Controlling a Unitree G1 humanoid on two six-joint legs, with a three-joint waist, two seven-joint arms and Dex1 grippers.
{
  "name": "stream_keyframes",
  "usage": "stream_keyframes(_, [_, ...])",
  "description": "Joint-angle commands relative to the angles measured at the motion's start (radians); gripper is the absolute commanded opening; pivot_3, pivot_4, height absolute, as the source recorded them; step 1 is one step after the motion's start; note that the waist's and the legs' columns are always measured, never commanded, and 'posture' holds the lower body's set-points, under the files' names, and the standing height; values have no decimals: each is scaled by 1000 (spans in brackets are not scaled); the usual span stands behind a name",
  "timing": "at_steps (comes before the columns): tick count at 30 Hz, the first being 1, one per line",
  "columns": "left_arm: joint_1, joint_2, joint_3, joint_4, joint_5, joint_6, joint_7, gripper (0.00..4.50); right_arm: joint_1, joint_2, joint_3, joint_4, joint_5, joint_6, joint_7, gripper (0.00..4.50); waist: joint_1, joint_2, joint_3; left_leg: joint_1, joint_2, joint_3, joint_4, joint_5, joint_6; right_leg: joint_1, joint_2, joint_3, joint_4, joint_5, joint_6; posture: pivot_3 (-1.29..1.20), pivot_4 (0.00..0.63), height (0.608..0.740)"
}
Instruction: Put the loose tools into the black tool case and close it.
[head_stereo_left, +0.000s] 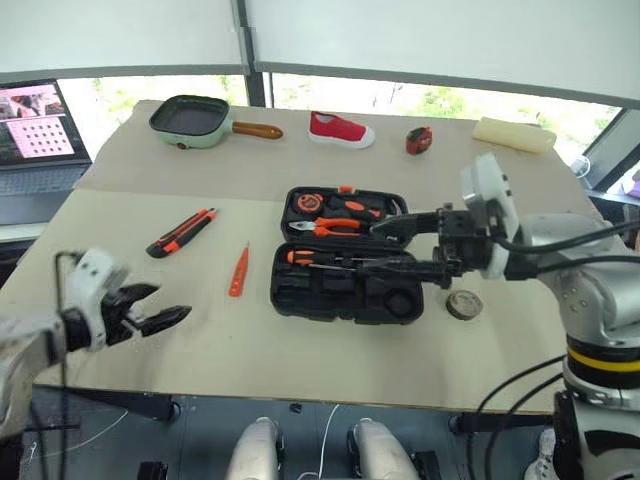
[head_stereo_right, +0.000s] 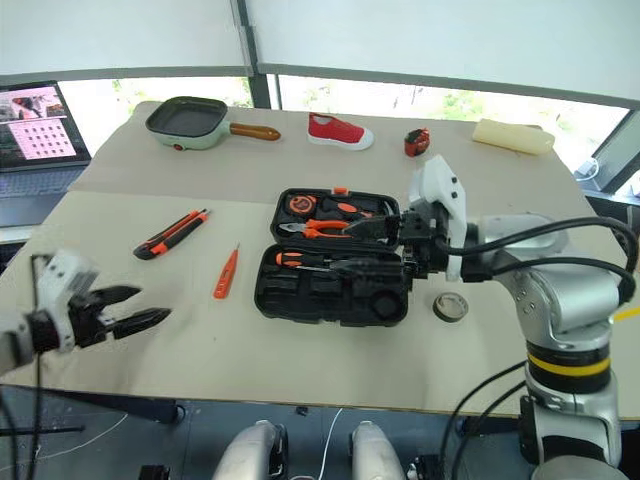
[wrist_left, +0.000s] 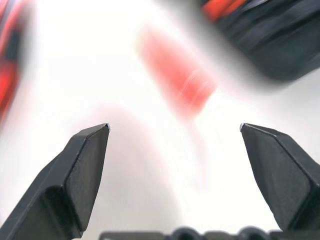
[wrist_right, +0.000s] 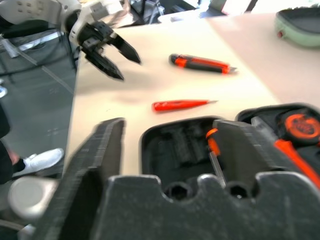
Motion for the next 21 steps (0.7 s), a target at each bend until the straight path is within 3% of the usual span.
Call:
stream_keyframes(1, [88,-33,57,-186,-41,60,63,4500,21,-30,-10,-59,51,-17,-14,4466,6,0,0,0,-1,0,0,0,0,1,0,0,0,0,0,0,150,740])
stream_keyframes(4, [37,-43,21,-220,-73,144,136,4500,21,-25,-1,-54,61,-22,-44,4466,12,0,0,1,-1,0,0,1,0,1,-2,0,0,0,-1,0,150,740])
stream_keyframes(8, [-374,-9,-149,-58,-104,455,242,4500,42,-7,11,-68,63,-43,-98,4466,28,-3,0,1,-3,0,0,5,-1,2,0,-4,1,1,-2,0,150,740])
stream_keyframes(10, [-507,13,-233,22,-92,548,261,4500,48,-2,15,-81,71,-44,-122,4466,21,-5,-1,1,-2,-1,0,5,-1,3,2,-5,1,2,-2,0,150,740])
stream_keyframes(14, [-735,63,-430,215,-134,613,255,4500,74,4,14,-123,96,-41,-168,4466,-3,-6,-1,0,-3,-5,-3,5,-1,0,2,-1,0,2,-1,0,150,740])
stream_keyframes(17, [-962,29,-640,482,-108,620,284,4500,112,20,0,-175,118,-31,-224,4466,0,-6,-1,-1,-3,-6,-4,5,-1,0,3,-3,0,2,-2,0,150,740])
stream_keyframes(21, [-1151,-57,-783,713,-73,620,269,4500,151,35,5,-222,137,-32,-291,4466,0,-6,-1,-1,-4,-5,-4,5,-1,0,2,-3,0,1,-2,0,150,740])
